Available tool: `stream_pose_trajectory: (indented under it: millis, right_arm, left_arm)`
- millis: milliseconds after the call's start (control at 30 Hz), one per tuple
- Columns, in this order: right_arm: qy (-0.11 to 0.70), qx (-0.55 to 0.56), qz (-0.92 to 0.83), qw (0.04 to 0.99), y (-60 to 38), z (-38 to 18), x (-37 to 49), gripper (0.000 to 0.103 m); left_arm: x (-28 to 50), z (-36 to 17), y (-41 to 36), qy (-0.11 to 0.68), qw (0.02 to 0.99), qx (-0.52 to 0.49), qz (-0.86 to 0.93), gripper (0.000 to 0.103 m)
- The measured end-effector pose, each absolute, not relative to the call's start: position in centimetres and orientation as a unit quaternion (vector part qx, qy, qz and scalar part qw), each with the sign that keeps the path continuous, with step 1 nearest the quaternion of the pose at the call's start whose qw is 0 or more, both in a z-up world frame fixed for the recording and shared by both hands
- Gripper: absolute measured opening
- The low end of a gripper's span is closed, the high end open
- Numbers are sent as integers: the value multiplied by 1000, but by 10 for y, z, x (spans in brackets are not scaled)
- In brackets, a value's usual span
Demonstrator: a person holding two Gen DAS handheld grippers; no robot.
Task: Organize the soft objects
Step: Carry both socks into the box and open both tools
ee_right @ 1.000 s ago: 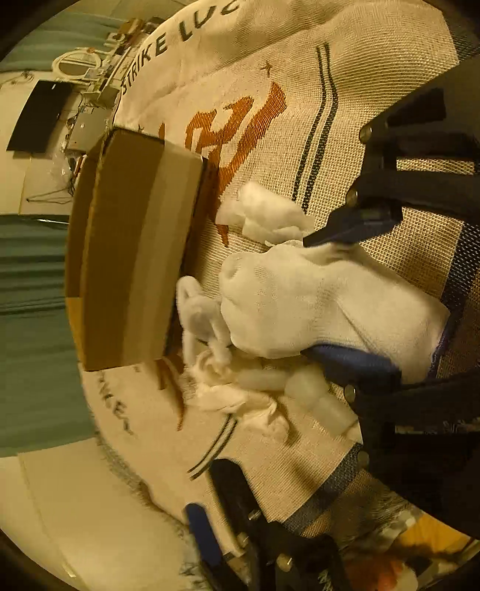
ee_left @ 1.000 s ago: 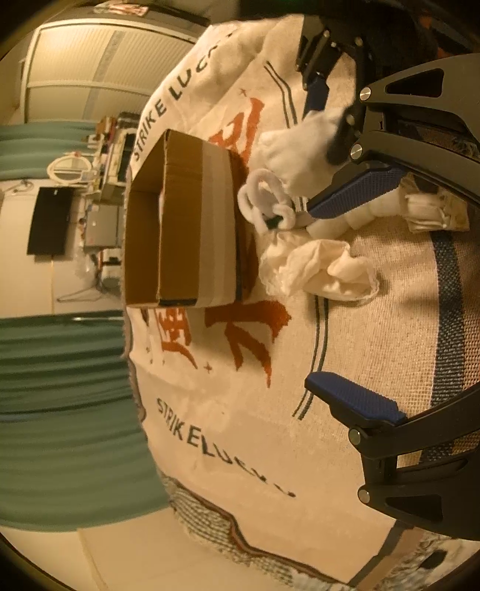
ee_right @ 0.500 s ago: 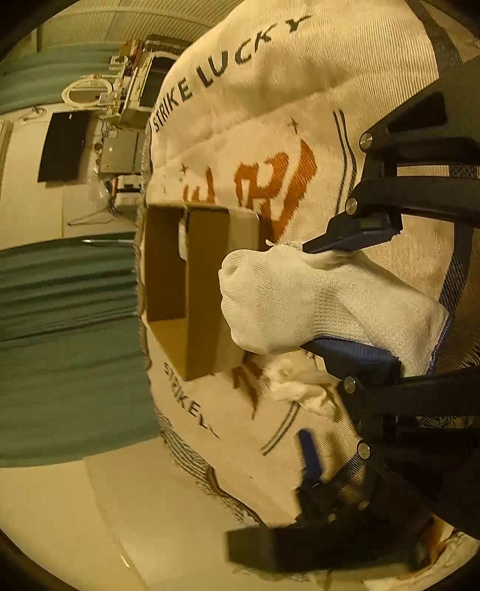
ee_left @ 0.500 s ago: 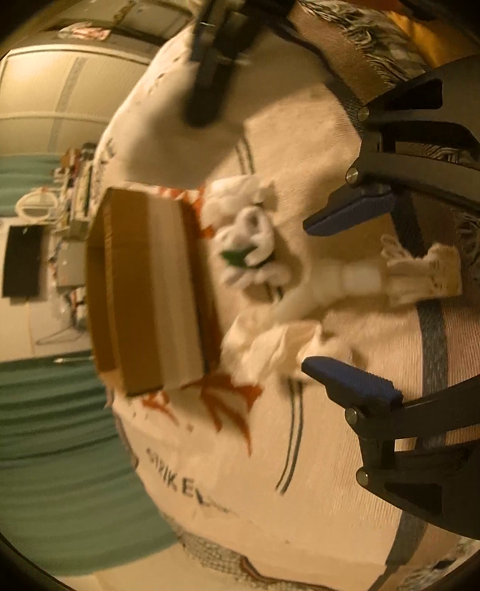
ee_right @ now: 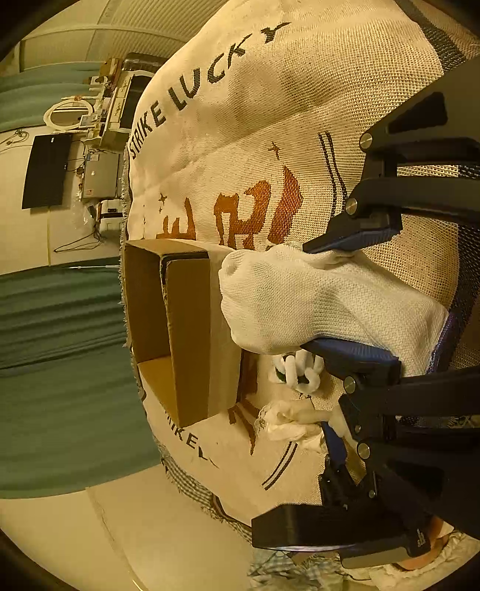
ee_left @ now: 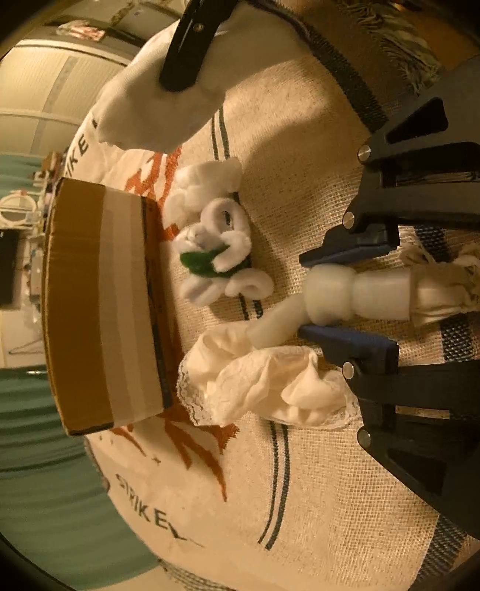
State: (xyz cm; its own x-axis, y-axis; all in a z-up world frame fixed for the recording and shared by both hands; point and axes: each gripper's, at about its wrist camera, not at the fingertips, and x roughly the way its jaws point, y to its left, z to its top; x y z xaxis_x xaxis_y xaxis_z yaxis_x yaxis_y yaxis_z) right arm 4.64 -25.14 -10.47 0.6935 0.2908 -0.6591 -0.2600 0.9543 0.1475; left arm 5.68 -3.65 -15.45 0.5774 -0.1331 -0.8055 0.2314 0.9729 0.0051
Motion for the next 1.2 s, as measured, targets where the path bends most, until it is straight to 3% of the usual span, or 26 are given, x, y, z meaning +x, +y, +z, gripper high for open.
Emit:
stream_pose_trajectory:
  millis: [600, 1000, 1200]
  right_arm:
    - [311, 11, 174, 934, -243, -48, 28, 43]
    - [251, 4, 207, 946, -231, 36, 94, 43]
    - [243, 4, 208, 948, -219, 51, 149, 43]
  left_arm:
    - [31, -56, -23, 360, 922, 35, -142, 30]
    - [105, 15, -25, 294, 944, 49, -140, 30]
    - [162, 28, -26, 279, 951, 63, -121, 30]
